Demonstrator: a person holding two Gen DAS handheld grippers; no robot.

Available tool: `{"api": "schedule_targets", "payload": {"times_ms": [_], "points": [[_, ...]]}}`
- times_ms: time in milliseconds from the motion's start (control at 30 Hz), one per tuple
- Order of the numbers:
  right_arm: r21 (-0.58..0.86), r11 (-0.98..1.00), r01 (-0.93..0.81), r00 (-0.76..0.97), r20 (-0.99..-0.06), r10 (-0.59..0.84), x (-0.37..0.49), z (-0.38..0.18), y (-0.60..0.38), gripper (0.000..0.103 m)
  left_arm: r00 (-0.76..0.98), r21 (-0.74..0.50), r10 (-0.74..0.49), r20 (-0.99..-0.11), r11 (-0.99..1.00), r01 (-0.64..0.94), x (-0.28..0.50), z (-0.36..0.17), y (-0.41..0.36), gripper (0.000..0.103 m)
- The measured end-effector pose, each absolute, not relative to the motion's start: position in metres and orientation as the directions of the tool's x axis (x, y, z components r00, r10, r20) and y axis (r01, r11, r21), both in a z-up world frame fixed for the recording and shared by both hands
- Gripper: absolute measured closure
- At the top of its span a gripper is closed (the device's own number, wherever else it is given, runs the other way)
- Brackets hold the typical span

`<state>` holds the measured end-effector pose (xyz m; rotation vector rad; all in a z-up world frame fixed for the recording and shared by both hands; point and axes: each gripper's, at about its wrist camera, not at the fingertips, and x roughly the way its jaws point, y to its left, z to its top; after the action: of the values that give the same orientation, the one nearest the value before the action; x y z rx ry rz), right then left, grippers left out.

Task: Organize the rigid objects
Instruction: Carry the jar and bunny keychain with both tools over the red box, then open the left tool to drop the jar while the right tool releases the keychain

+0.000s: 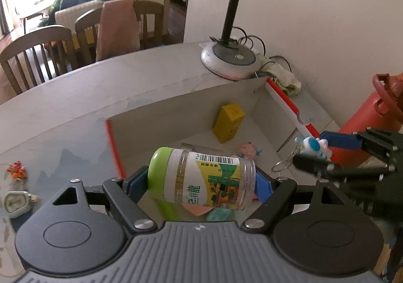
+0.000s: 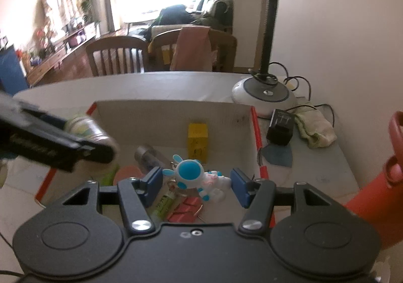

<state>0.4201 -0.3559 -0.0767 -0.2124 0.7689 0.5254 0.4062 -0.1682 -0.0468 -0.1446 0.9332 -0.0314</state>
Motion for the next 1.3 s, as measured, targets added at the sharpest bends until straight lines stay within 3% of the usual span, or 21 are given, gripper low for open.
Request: {"api": "schedule_targets", "payload": {"times_ms": [600, 1300], "points": [[-0.042, 0.774, -0.632, 0.465, -0.820, 0.334, 0.445, -0.132, -0.331, 0.045, 0.448, -0.081, -0.051, -0.893, 0.996, -0.047, 0.462, -0.111, -0.197, 0.019], [-0.029, 0.774, -0.632, 0.435, -0.840, 0.324, 0.449, -0.140, -0.333, 0.039, 0.353, -0.101, -0.063, -0.933, 0.991, -0.088, 0.472, -0.132, -0.189, 0.019]]}}
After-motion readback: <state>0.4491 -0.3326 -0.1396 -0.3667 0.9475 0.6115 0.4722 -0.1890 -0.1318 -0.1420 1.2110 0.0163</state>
